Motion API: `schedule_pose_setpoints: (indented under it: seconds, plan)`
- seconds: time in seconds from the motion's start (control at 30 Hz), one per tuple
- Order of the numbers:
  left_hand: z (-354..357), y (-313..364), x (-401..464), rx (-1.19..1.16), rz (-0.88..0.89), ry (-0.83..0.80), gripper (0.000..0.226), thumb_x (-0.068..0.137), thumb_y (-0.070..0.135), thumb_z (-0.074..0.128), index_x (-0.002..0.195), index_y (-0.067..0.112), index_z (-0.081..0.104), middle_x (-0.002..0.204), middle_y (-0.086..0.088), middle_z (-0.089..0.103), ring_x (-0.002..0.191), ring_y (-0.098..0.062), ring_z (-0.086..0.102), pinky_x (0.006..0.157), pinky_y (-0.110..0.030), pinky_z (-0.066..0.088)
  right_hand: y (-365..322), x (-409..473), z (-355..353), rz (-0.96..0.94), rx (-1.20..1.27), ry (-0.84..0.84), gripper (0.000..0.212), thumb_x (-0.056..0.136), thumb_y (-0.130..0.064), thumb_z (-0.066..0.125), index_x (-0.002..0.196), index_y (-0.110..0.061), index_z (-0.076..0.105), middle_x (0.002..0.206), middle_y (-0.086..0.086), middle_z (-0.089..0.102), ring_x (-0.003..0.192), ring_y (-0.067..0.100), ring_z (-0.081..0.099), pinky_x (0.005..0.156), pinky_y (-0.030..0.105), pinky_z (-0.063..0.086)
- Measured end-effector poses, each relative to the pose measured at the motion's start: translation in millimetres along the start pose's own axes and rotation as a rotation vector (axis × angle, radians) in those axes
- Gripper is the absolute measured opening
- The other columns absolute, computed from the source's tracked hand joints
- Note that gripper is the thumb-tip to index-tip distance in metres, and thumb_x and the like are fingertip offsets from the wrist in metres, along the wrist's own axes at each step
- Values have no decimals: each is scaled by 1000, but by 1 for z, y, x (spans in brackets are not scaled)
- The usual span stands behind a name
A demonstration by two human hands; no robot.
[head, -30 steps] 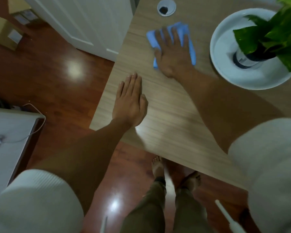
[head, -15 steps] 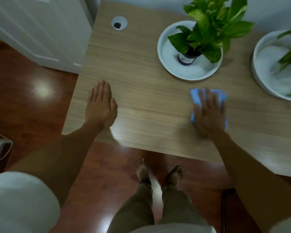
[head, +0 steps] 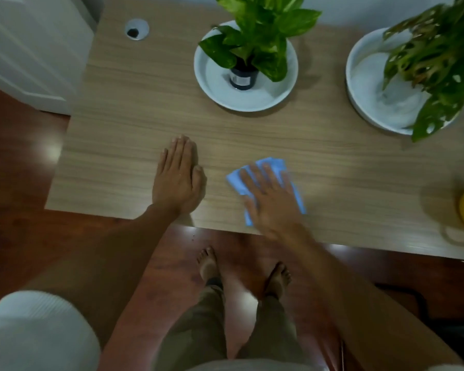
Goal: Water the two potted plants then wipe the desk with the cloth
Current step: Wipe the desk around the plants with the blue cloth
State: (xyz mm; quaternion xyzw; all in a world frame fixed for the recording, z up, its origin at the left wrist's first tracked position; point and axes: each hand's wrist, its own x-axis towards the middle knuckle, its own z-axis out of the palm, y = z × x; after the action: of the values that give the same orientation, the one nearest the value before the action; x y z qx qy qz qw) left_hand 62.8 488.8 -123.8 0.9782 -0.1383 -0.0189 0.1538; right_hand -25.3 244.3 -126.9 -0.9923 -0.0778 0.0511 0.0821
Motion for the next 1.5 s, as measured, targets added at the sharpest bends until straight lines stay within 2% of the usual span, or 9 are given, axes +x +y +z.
schedule_pose_setpoints:
  seconds: [0.13, 0.23, 0.33, 0.53, 0.7, 0.8, 1.07, 1.33, 1.5]
  plan:
    - [12, 57, 2, -17, 50, -28, 65, 103, 34, 26, 161, 4, 22, 170, -12, 18, 159, -23, 10, 130, -42, 3, 126, 13, -27, 397, -57, 9, 61, 106, -44, 24, 164, -25, 23, 171, 1, 24, 158, 30, 22, 123, 63, 18]
    - [17, 78, 10, -6, 43, -5, 65, 103, 33, 27, 161, 5, 23, 170, -11, 19, 159, -23, 11, 130, -43, 5, 135, 71, -39, 568, 35, 46, 65, 105, -45, 15, 166, -24, 11, 175, -3, 7, 161, 27, 5, 127, 60, 4]
    - [24, 100, 14, 24, -28, 7, 67, 101, 35, 25, 161, 5, 26, 169, -11, 21, 159, -22, 14, 129, -43, 7, 95, 85, -27, 328, 57, -7, 64, 107, -43, 20, 167, -21, 9, 175, -1, 6, 161, 27, 2, 126, 58, -3]
    - [39, 161, 10, 3, -110, 40, 70, 98, 38, 23, 159, 5, 31, 167, -13, 28, 157, -25, 21, 129, -43, 12, 126, -53, -23, -176, -22, -20, 57, 107, -45, 35, 162, -29, 32, 169, -5, 31, 159, 21, 21, 126, 55, 17]
    - [56, 207, 4, -16, -47, -12, 69, 100, 38, 23, 160, 6, 28, 168, -12, 26, 158, -23, 18, 130, -40, 8, 247, -66, -47, 141, -60, -75, 61, 107, -46, 23, 165, -28, 20, 172, -3, 21, 160, 27, 15, 125, 60, 16]
    - [63, 217, 8, -7, -3, -22, 67, 101, 37, 24, 160, 5, 27, 168, -12, 25, 158, -24, 17, 130, -42, 9, 233, -24, -50, 366, 16, 10, 63, 105, -44, 16, 166, -27, 13, 174, -4, 12, 161, 28, 7, 128, 58, 5]
    - [75, 237, 18, -16, 41, -30, 64, 102, 33, 28, 159, 5, 30, 167, -14, 28, 157, -26, 20, 129, -43, 11, 181, -120, -22, -15, 10, -56, 60, 107, -44, 29, 165, -28, 24, 172, -4, 20, 160, 23, 15, 125, 59, 17]
    - [83, 236, 13, -14, 74, -88, 67, 104, 39, 23, 162, 5, 21, 171, -10, 15, 160, -21, 7, 130, -44, 6, 301, -64, -49, 640, 90, 59, 63, 108, -46, 17, 166, -25, 10, 174, -1, 10, 161, 28, 6, 127, 61, 6]
    - [85, 234, 11, -24, 83, -63, 67, 104, 38, 26, 161, 5, 21, 171, -11, 16, 160, -22, 8, 130, -45, 6, 231, -65, -28, 398, 6, 39, 63, 107, -44, 19, 166, -24, 17, 174, -1, 16, 161, 29, 11, 128, 58, 7]
